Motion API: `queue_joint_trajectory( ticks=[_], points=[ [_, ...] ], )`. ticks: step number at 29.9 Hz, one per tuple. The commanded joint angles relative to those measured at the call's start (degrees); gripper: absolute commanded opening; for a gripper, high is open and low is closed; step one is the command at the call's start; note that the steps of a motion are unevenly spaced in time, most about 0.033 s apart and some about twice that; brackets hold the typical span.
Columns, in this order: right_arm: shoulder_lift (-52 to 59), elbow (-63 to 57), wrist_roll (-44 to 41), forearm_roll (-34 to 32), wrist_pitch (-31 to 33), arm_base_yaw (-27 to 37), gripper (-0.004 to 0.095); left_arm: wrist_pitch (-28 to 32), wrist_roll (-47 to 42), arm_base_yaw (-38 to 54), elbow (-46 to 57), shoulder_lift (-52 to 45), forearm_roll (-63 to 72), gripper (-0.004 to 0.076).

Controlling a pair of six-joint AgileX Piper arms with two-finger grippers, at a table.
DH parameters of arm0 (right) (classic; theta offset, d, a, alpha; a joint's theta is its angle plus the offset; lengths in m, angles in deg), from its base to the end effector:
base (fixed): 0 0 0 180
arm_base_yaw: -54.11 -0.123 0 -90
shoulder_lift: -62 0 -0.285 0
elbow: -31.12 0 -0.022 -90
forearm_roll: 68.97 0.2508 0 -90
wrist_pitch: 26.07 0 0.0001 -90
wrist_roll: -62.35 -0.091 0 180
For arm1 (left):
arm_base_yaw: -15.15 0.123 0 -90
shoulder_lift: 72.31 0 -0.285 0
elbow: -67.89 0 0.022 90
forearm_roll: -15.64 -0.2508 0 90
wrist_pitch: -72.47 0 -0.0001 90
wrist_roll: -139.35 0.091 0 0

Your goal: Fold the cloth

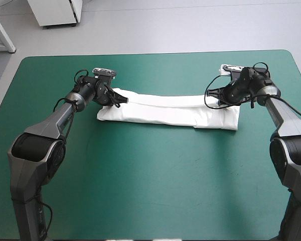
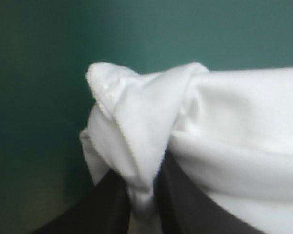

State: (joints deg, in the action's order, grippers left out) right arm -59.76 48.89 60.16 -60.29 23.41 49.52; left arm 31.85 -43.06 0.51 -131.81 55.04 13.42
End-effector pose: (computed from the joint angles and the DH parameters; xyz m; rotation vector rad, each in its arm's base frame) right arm 0.4372 0.0456 0.2453 0.0395 2.6794 0.2226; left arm 0.4518 -0.1156 0.2171 0.3043 2.5704 -0.0661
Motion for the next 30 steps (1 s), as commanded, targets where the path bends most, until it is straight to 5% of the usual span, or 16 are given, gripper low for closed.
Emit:
queue_joint_trajectory(
  ticks=[1, 5, 14, 17, 21, 30],
  points=[
    [3.28, 4.56, 0.81, 0.61, 1.60, 0.59, 0.0533, -1.09, 0.00, 0.03, -1.64, -6.00, 0.41, 0.0257],
    [3.28, 8.80, 0.81, -0.22, 4.39, 0.59, 0.0531, -3.06, 0.45, 0.03, -1.64, -8.83, 0.28, 0.0328],
    [4.67, 12.87, 0.81, -0.43, 7.38, 0.59, 0.0465, -5.07, 4.52, -0.07, -1.64, -15.96, 2.57, 0.0353],
    [5.59, 12.87, 0.81, -0.96, 7.91, 0.59, 0.0465, -5.07, 8.78, -0.07, -1.64, -16.95, 10.10, 0.0289],
    [6.54, 12.87, 0.81, -0.97, 8.58, 0.59, 0.0461, -5.78, 19.73, -0.71, -1.64, -16.95, 23.66, 0.0017],
    [7.86, 12.87, 0.81, -1.40, 9.07, 0.59, 0.0461, -2.48, 28.22, -10.14, -1.64, -15.40, 29.59, -0.0009]
  ],
)
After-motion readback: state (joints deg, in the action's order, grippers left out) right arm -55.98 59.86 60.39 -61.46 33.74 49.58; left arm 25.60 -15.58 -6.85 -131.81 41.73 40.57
